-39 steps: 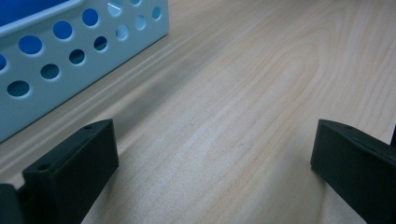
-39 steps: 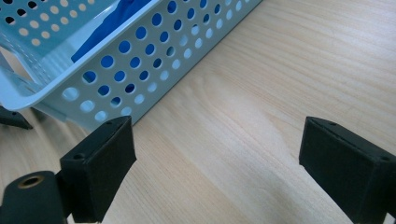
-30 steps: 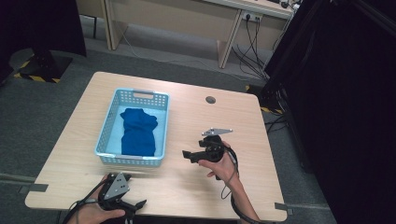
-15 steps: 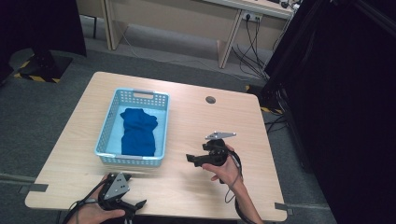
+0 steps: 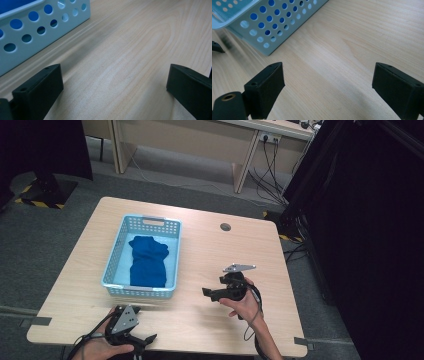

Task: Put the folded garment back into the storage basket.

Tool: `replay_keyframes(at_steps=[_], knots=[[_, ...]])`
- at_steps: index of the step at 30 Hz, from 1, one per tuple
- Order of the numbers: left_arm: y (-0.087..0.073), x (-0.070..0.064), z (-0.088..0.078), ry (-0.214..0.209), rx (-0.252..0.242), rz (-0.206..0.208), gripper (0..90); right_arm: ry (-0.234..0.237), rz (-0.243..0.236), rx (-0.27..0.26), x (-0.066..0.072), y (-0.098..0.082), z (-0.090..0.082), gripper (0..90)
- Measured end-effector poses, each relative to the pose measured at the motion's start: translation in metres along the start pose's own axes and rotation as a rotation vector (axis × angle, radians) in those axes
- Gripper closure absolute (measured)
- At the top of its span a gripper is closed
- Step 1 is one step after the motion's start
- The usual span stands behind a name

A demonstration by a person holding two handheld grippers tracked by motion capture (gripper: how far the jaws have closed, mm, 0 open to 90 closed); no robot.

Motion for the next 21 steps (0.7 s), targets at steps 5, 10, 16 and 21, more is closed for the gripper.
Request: replay_keyframes(at_steps=[5,10,16,21], knots=[[0.000,0.000,0.000,0.000,0.000,0.000,0.0,-0.003,-0.001,0.003,0.000,-0.003,-0.001,11.4],[0.000,0.000,0.000,0.000,0.000,0.000,0.0,-0.007,-0.002,0.004,-0.001,-0.005,-0.001,11.4],[0.000,0.000,0.000,0.000,0.000,0.001,0.0,-0.009,-0.008,0.009,0.000,-0.009,-0.001,11.4],[0.000,0.000,0.000,0.000,0.000,0.001,0.0,-0.009,-0.009,0.017,0.000,-0.012,-0.001,11.4]])
Point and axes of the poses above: each handheld gripper's, and its own axes: z roughly forward along the jaws, y roughly out of its top, x roughly to its left, the point moved 8 cm from there along z, roughly forward along the jaws, and after that the axes turned 4 degrees about x, right-handed, at the moved point
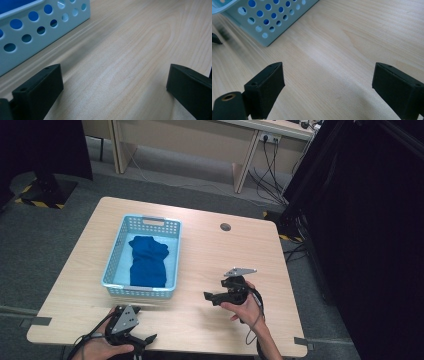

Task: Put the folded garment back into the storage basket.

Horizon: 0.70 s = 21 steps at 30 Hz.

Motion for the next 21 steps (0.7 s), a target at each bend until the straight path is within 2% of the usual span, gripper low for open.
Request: replay_keyframes(at_steps=[21], knots=[[0.000,0.000,0.000,0.000,0.000,0.000,0.0,-0.006,0.013,0.012,-0.006,-0.013,-0.003,11.4]])
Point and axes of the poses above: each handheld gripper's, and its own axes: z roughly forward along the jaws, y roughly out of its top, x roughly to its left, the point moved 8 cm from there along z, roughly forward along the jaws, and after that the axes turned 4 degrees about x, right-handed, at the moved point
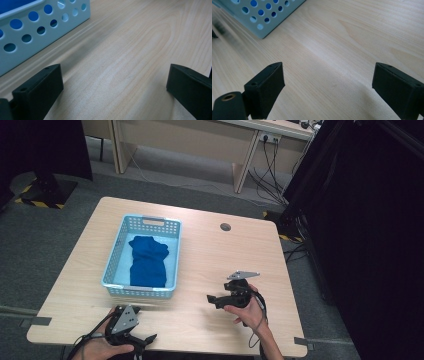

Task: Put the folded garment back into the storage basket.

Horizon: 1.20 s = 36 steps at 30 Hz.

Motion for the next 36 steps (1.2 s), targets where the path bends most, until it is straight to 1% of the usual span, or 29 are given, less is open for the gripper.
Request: replay_keyframes(at_steps=[7,16,20,36], knots=[[0.000,0.000,0.000,0.000,0.000,-0.001,0.0,-0.005,0.008,0.001,-0.002,-0.005,-0.002,11.4],[0.000,0.000,0.000,-0.001,-0.002,-0.001,0.0,-0.004,0.013,0.017,-0.004,-0.013,-0.001,11.4],[0.000,0.000,0.000,-0.001,-0.002,-0.001,0.0,-0.006,0.008,0.018,-0.005,-0.016,0.000,11.4],[0.000,0.000,0.000,0.000,0.000,0.000,0.0,-0.010,0.024,0.032,-0.007,-0.029,-0.002,11.4]])
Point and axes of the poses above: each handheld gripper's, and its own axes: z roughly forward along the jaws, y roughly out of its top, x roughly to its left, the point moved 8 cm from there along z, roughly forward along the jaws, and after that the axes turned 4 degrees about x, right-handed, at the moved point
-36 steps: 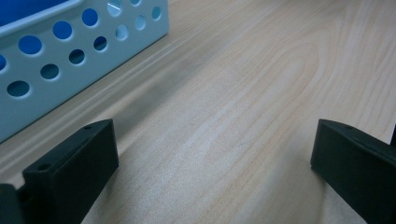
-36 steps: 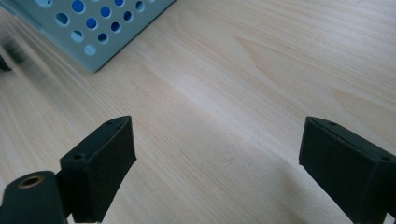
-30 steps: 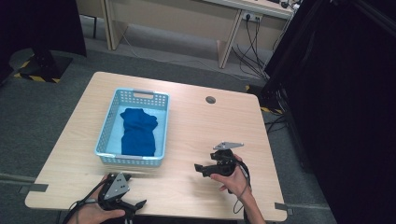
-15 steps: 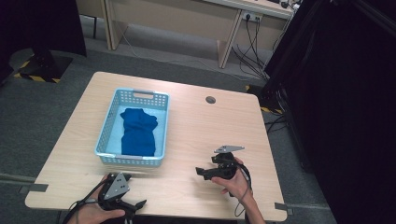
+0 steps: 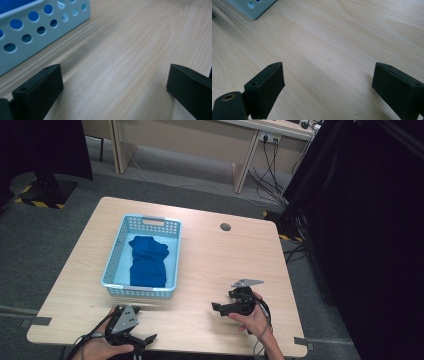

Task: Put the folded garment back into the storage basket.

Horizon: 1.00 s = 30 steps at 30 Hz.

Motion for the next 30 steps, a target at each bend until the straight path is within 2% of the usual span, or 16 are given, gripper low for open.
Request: replay_keyframes(at_steps=[30], knots=[[0.000,0.000,0.000,0.000,0.000,0.000,0.0,-0.013,0.009,0.003,-0.003,-0.026,-0.013,11.4]])
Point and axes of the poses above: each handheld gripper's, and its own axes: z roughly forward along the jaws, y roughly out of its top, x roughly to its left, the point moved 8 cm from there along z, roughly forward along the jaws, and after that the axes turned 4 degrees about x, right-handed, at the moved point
